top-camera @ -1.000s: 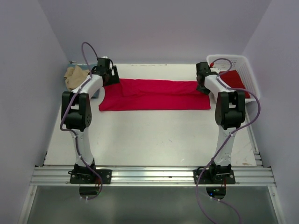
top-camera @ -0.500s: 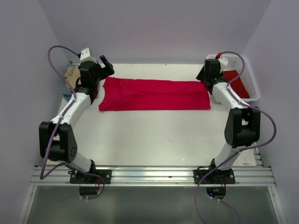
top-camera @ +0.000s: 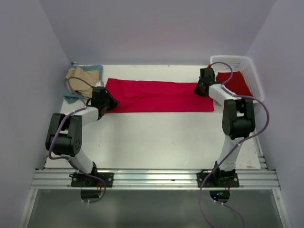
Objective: Fold and stack the t-shirts
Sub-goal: Fold the tshirt
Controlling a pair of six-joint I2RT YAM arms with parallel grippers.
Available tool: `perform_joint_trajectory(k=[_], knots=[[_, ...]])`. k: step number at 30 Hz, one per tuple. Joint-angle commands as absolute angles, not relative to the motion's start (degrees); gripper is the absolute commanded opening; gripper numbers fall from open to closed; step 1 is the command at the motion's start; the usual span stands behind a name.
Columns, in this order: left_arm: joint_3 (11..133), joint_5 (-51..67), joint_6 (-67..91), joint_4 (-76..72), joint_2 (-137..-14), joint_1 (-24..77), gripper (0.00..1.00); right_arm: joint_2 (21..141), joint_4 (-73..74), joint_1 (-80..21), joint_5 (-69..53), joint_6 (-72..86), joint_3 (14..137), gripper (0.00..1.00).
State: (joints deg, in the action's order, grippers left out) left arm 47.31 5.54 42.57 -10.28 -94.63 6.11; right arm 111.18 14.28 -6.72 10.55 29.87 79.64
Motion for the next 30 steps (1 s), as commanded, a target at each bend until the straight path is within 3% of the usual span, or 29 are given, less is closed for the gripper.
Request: perform_joint_trajectory(k=[1, 10, 15, 23, 30], knots=[[47.99, 7.91, 45.53, -16.70, -95.79, 5.80, 0.00, 113.46, 17.40, -6.86, 6.68, 30.67, 80.07, 0.00], [51.50, 5.54, 46.05, -16.26, -102.03, 5.80, 0.00, 120.05, 20.91, -6.86, 3.44, 30.24, 79.72, 0.00], [57.29, 6.15, 46.76, -14.94, -109.32, 5.54, 0.00, 119.80, 30.64, -8.78, 5.44, 26.90, 79.28, 0.00], [71.69, 10.28, 47.37, -12.66, -120.49, 4.40, 0.00, 109.80, 42.62, -18.88, 9.50, 24.25, 67.00, 0.00], [85.68, 18.62, 45.00, -9.32, -130.76, 2.90, 0.00, 98.99, 39.47, -28.73, -1.39, 27.76, 50.90, 0.00]])
